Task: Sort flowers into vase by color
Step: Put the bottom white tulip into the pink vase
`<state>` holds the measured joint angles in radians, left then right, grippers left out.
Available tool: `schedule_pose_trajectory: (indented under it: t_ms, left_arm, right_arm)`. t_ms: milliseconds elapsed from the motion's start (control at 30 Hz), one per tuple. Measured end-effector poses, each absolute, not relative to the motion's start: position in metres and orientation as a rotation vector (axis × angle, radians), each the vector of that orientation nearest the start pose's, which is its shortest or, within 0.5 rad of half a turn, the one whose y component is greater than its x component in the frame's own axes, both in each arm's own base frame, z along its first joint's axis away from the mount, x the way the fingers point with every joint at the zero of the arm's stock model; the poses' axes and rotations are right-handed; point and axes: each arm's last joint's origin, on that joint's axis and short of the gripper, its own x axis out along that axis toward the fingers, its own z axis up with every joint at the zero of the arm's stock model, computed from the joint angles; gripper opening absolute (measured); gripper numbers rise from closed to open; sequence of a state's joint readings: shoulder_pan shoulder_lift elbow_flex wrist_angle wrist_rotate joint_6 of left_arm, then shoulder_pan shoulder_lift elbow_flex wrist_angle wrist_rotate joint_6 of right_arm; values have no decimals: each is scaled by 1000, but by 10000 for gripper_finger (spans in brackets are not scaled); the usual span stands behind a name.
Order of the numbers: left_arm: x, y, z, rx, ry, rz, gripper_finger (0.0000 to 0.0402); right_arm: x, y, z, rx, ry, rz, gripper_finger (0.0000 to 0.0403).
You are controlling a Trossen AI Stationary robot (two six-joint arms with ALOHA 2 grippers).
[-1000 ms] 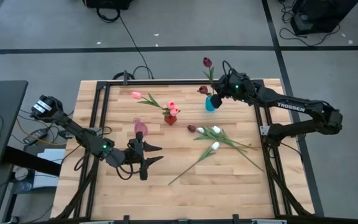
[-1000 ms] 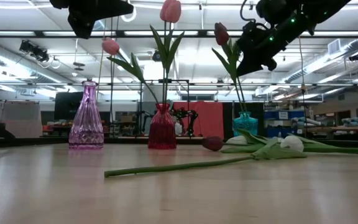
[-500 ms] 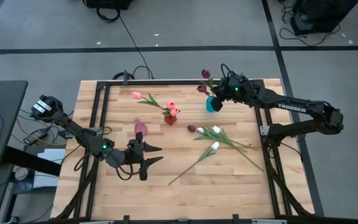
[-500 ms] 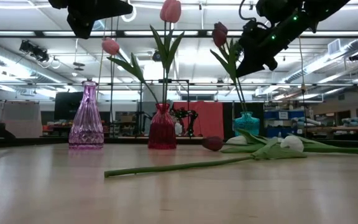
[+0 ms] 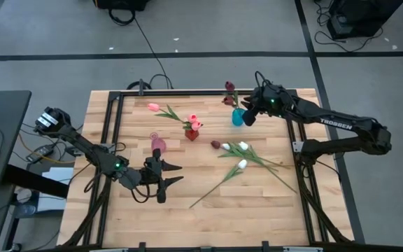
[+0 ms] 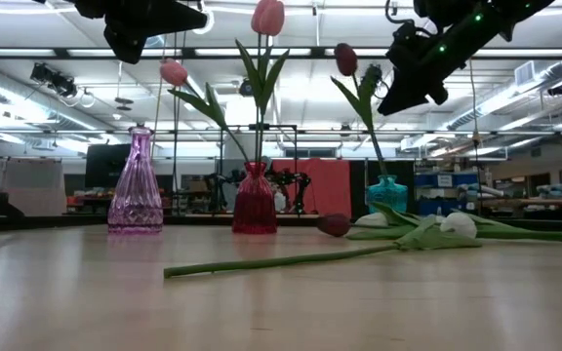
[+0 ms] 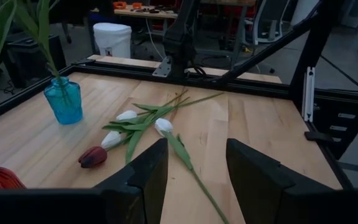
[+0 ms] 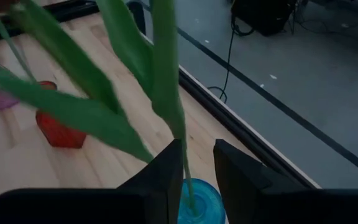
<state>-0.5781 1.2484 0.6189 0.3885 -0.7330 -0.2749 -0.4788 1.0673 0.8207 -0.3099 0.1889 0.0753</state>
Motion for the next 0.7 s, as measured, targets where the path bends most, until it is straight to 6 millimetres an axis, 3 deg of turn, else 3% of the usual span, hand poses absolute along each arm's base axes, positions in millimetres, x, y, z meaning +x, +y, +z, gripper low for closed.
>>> schedule_pose_trajectory:
  t_ms: [267,533,700]
  left_arm:
    - [225,-124,236,-140,178,182,168]
    - [225,-124,235,-133,185,183,168]
    - [225,-123,235,-133,185,184,168]
  right_arm:
    - [196,-100,284,169,545,-647,103]
    - [185,-72,256,371,876,-630,101]
    - [193,-48,239,454,1044,-536,100]
